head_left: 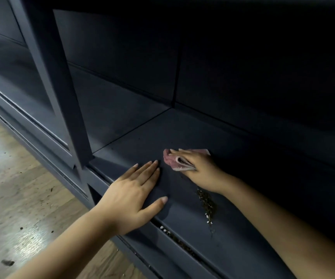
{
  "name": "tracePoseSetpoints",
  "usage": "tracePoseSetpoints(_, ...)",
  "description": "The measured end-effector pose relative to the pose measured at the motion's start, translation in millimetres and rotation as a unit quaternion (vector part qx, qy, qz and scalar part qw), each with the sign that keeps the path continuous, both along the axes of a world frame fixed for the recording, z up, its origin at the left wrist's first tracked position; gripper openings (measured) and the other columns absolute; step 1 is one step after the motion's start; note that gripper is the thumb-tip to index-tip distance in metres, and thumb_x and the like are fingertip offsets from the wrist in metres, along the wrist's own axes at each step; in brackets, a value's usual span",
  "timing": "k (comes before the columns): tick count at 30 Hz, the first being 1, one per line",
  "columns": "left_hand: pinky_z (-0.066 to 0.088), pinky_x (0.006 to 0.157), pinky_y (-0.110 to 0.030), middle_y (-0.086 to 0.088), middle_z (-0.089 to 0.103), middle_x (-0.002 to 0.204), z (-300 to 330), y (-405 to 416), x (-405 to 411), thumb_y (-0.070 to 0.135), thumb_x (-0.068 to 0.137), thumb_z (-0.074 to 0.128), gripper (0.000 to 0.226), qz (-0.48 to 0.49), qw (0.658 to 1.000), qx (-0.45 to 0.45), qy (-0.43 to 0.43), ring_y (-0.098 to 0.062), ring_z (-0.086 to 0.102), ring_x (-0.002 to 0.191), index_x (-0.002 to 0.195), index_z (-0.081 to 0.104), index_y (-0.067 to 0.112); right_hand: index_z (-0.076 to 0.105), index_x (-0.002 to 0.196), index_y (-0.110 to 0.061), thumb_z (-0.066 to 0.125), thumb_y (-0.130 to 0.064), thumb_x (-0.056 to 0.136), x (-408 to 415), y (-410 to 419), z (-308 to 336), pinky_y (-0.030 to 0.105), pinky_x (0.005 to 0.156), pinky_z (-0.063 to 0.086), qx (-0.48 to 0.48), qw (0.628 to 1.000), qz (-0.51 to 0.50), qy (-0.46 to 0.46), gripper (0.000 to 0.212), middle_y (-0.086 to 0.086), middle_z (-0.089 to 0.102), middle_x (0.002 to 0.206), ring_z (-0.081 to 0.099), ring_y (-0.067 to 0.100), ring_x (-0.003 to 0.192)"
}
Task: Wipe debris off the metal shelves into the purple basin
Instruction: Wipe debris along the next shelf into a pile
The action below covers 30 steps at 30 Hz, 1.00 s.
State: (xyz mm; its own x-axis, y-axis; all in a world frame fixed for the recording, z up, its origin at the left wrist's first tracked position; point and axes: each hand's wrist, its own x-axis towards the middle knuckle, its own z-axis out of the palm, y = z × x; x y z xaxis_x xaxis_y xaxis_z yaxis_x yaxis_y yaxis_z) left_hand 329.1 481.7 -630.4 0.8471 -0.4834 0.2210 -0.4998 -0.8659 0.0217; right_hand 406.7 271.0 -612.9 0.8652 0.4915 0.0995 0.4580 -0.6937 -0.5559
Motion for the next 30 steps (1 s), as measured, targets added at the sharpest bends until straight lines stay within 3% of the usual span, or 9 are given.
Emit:
tracePoseSetpoints(3, 0.016, 0.118, -0.033, -0.010, 0.036, 0.150, 9.7, 15.1, 17.8, 0.070, 0.092, 0.006, 0.089, -0.001, 1.000, 0.004, 0.021, -0.020, 0.033, 0.139, 0.143, 0.041, 0.006, 0.047, 0.138, -0.026, 0.056, -0.008, 0.091, 8.4, -4.2, -1.6, 0.034, 0.112, 0.032, 0.002, 0.999, -0.034, -0.016, 0.051, -0.005, 0.043, 0.145, 0.038, 0.012, 0.135)
tracePoseSetpoints(6, -0.009, 0.113, -0.021, 0.005, 0.000, 0.157, 6.7, 25.8, 33.8, 0.086, 0.065, -0.019, 0.115, 0.020, 0.998, -0.026, 0.057, -0.009, -0.001, 0.146, 0.153, 0.010, 0.017, 0.041, 0.141, -0.018, 0.054, -0.004, 0.092, 26.8, -16.3, 2.1, 0.041, 0.114, 0.027, 0.020, 0.993, -0.115, -0.015, 0.053, 0.005, 0.036, 0.149, 0.033, 0.020, 0.138)
tracePoseSetpoints(10, -0.016, 0.110, -0.017, 0.010, -0.012, 0.154, 3.8, 25.7, 35.9, 0.086, 0.058, -0.025, 0.117, 0.024, 0.997, -0.028, 0.071, -0.001, -0.015, 0.140, 0.152, -0.001, 0.021, 0.033, 0.146, -0.024, 0.051, -0.026, 0.096, 47.6, -18.7, 1.1, 0.028, 0.116, 0.018, -0.004, 0.988, -0.154, 0.026, 0.053, -0.004, 0.030, 0.153, 0.021, 0.012, 0.143)
tracePoseSetpoints(18, -0.017, 0.110, -0.017, 0.008, -0.011, 0.156, 4.0, 25.9, 36.3, 0.084, 0.056, -0.027, 0.117, 0.021, 0.996, -0.043, 0.069, 0.000, -0.015, 0.139, 0.152, -0.003, 0.022, 0.042, 0.141, -0.032, 0.052, -0.030, 0.096, 18.8, 40.0, -4.3, 0.020, 0.114, 0.019, -0.013, 1.000, 0.008, 0.011, 0.046, -0.012, 0.037, 0.149, 0.025, -0.001, 0.138)
tracePoseSetpoints(22, -0.017, 0.110, -0.017, 0.009, -0.013, 0.154, 2.7, 26.1, 36.9, 0.083, 0.056, -0.028, 0.117, 0.021, 0.997, -0.028, 0.070, 0.000, -0.016, 0.139, 0.152, -0.002, 0.021, 0.051, 0.130, -0.041, 0.043, -0.059, 0.083, 25.0, 34.9, -2.5, 0.033, 0.109, 0.037, 0.038, 0.998, -0.007, 0.041, 0.050, -0.019, 0.052, 0.135, 0.046, 0.002, 0.127)
tracePoseSetpoints(24, -0.014, 0.112, -0.018, 0.008, -0.009, 0.153, 2.1, 26.3, 37.3, 0.084, 0.061, -0.024, 0.117, 0.018, 0.996, -0.040, 0.073, -0.003, -0.012, 0.141, 0.153, 0.005, 0.018, 0.056, 0.122, -0.046, 0.041, -0.058, 0.083, 31.1, 21.6, -1.2, 0.038, 0.103, 0.044, 0.053, 0.998, -0.025, 0.030, 0.043, -0.023, 0.058, 0.126, 0.054, 0.004, 0.118)
tracePoseSetpoints(27, -0.014, 0.113, -0.020, 0.008, -0.012, 0.154, 2.8, 26.1, 36.5, 0.085, 0.057, -0.027, 0.119, 0.020, 0.996, -0.043, 0.075, -0.004, -0.012, 0.143, 0.152, 0.001, 0.018, 0.060, 0.118, -0.031, 0.046, -0.061, 0.083, 44.6, -16.5, 1.5, 0.050, 0.093, 0.048, 0.101, 0.985, -0.139, -0.006, 0.049, -0.004, 0.066, 0.116, 0.063, 0.023, 0.106)
tracePoseSetpoints(30, -0.017, 0.112, -0.020, 0.010, -0.022, 0.153, 5.7, 24.7, 36.1, 0.082, 0.047, -0.036, 0.122, 0.031, 0.996, -0.016, 0.087, -0.001, -0.021, 0.140, 0.151, -0.012, 0.021, 0.058, 0.122, -0.021, 0.049, -0.044, 0.094, 64.0, -59.8, 3.3, 0.046, 0.095, 0.046, 0.027, 0.959, -0.282, -0.024, 0.037, 0.009, 0.064, 0.116, 0.059, 0.033, 0.108)
